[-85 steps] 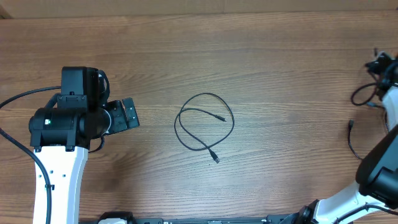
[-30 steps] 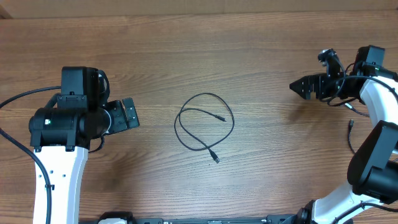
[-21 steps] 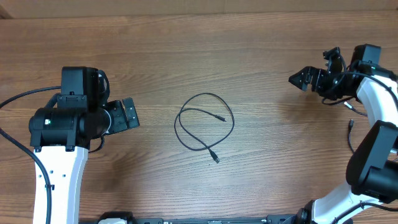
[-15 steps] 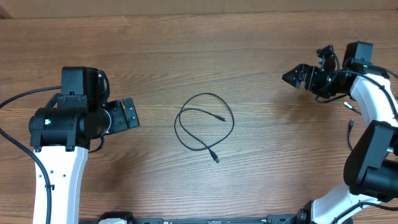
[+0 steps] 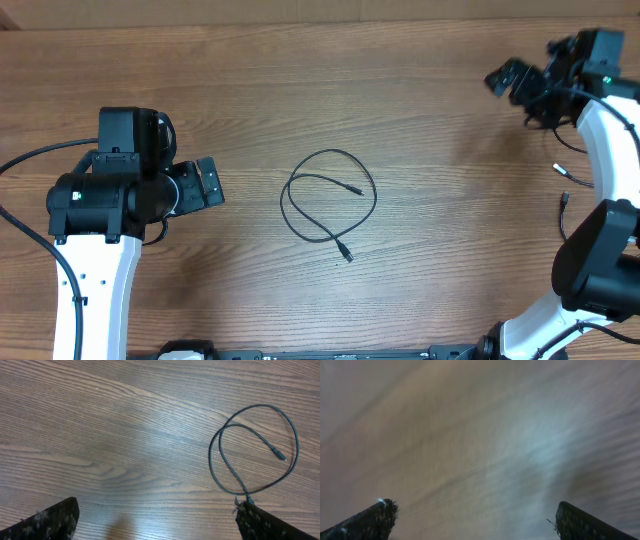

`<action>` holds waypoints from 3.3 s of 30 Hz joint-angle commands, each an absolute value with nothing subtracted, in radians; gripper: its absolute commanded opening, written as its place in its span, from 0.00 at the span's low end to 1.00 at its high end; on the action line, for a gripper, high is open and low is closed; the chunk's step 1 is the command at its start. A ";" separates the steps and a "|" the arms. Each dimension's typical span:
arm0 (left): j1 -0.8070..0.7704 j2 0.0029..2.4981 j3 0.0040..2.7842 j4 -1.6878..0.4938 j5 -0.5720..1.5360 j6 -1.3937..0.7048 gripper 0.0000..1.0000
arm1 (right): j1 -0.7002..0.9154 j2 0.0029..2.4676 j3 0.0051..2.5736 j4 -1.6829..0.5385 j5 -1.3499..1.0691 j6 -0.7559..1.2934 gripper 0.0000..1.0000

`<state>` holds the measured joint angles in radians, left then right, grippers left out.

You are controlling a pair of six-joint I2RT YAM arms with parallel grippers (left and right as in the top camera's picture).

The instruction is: Untangle cables

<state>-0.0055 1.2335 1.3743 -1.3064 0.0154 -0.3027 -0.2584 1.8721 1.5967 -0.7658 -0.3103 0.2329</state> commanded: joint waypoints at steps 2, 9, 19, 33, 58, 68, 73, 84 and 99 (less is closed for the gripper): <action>-0.001 1.236 1.377 -1.305 0.019 -0.284 1.00 | -0.255 1.869 1.632 -0.760 -0.099 0.266 1.00; -0.001 1.236 1.377 -1.305 0.019 -0.284 1.00 | -0.257 1.930 1.631 -0.743 0.019 0.231 1.00; -0.001 1.236 1.377 -1.305 0.019 -0.284 1.00 | -0.290 2.069 1.631 -0.753 0.025 0.232 1.00; -0.001 1.236 1.377 -1.305 0.019 -0.284 1.00 | -0.316 2.072 1.631 -0.712 0.006 0.133 1.00; -0.001 1.236 1.377 -1.305 0.019 -0.284 1.00 | -0.359 2.079 1.534 -0.769 0.120 0.128 0.67; -0.001 1.236 1.377 -1.305 0.019 -0.284 1.00 | -0.399 2.079 1.469 -0.781 0.120 0.129 0.44; -0.001 1.236 1.377 -1.305 0.019 -0.284 1.00 | -0.400 2.079 1.425 -0.782 0.120 0.129 0.28; -0.001 1.236 1.377 -1.304 0.019 -0.284 1.00 | -0.412 2.079 1.411 -0.861 0.276 0.168 0.13; -0.001 1.236 1.377 -1.304 0.019 -0.284 0.99 | -0.713 2.079 1.411 -0.926 0.188 0.324 0.08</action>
<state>-0.0055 1.2335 1.3743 -1.3064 0.0154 -0.3027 -0.6529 2.0777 1.4319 -0.9234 0.2344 0.2890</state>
